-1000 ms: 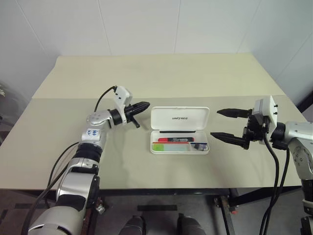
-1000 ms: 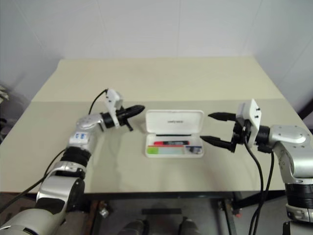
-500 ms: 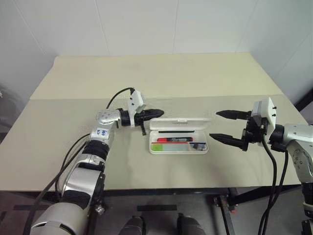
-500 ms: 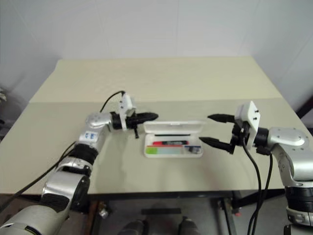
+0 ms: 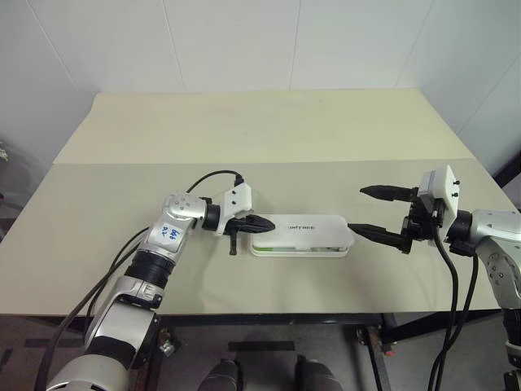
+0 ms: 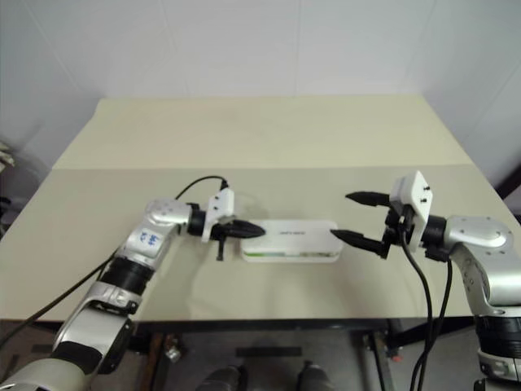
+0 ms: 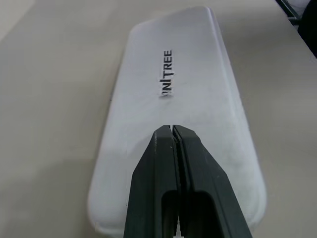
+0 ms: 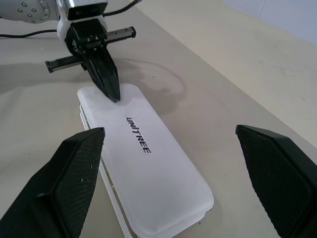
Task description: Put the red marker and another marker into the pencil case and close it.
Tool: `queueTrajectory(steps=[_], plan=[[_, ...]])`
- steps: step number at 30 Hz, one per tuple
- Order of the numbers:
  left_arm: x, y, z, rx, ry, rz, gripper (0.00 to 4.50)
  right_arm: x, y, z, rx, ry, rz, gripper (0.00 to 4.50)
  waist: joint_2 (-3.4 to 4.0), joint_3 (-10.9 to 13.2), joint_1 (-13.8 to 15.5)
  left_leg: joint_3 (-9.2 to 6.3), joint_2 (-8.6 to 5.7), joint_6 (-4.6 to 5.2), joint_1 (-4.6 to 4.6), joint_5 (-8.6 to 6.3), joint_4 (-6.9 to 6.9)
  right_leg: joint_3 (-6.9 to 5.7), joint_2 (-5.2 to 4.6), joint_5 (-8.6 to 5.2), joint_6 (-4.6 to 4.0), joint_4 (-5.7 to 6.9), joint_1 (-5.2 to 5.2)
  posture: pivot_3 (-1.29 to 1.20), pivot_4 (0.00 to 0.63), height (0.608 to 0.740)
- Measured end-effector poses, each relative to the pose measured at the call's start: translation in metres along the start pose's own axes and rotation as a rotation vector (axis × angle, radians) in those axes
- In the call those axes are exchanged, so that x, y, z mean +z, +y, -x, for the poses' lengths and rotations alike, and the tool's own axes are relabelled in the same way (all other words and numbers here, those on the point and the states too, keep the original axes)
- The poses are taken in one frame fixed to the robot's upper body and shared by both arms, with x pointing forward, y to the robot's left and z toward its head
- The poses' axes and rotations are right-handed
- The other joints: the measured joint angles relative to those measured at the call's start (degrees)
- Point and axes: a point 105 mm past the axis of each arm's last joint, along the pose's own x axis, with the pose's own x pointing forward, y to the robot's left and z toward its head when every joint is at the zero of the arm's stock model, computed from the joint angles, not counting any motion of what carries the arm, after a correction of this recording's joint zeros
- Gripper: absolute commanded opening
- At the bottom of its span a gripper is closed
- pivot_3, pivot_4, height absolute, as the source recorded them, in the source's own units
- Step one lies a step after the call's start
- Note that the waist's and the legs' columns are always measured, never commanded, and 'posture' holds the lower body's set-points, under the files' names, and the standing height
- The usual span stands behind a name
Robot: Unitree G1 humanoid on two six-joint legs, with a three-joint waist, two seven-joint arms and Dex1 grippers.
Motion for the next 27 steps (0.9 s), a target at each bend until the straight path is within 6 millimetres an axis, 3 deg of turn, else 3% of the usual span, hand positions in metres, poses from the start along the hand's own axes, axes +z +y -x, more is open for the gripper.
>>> queueTrajectory(steps=[3,12,18,21,23,25,27], plan=[[-0.002,-0.008,-0.010,-0.038,0.035,0.014,0.05,0.001,0.001,-0.001,-0.003,-0.003,0.004,4.50,0.00,0.0,0.0,0.00,0.00,0.00,0.01,0.00,0.02,0.00,0.01,0.00,0.00,0.01,0.00,0.00,0.150,0.740],[-0.004,-0.006,-0.011,-0.018,0.085,-0.003,0.05,-0.002,0.006,-0.001,-0.012,-0.002,-0.003,4.50,0.01,0.0,-0.1,-0.02,0.01,0.01,0.17,-0.01,0.04,0.00,0.01,0.03,-0.01,0.02,0.19,0.00,0.150,0.740],[0.005,-0.004,-0.017,0.018,-0.039,0.139,0.05,0.000,0.007,-0.001,-0.007,-0.011,-0.002,4.50,0.00,0.0,0.0,-0.08,0.03,0.04,0.13,-0.01,0.06,0.00,0.00,0.08,0.03,-0.04,0.20,0.00,0.150,0.740],[0.028,0.005,0.004,0.072,-0.239,0.186,0.05,0.001,0.006,-0.001,-0.008,-0.014,-0.002,4.50,0.00,0.0,-0.2,-0.24,0.10,-0.02,0.06,-0.03,0.03,0.04,0.02,0.07,0.03,-0.03,0.04,0.00,0.150,0.740],[0.042,0.012,0.024,0.121,-0.313,0.160,0.44,0.000,0.004,-0.001,-0.007,-0.014,-0.010,4.50,0.01,0.0,-0.3,-0.23,0.09,-0.08,0.10,-0.02,0.01,0.06,0.03,0.07,0.02,-0.04,0.02,0.00,0.150,0.740],[0.036,0.013,0.046,0.161,-0.300,0.150,0.99,0.001,0.002,-0.002,0.000,-0.020,-0.008,4.50,0.02,0.0,-0.6,-0.19,0.10,-0.08,0.15,-0.03,-0.03,0.12,0.05,0.07,0.01,-0.04,0.02,0.00,0.150,0.740],[0.016,0.006,0.070,0.193,-0.249,0.176,1.63,0.002,0.001,-0.002,0.010,-0.023,-0.008,4.50,0.03,0.0,-0.9,-0.18,0.11,-0.07,0.17,-0.04,-0.06,0.16,0.06,0.06,0.00,-0.05,0.02,0.00,0.150,0.740]])
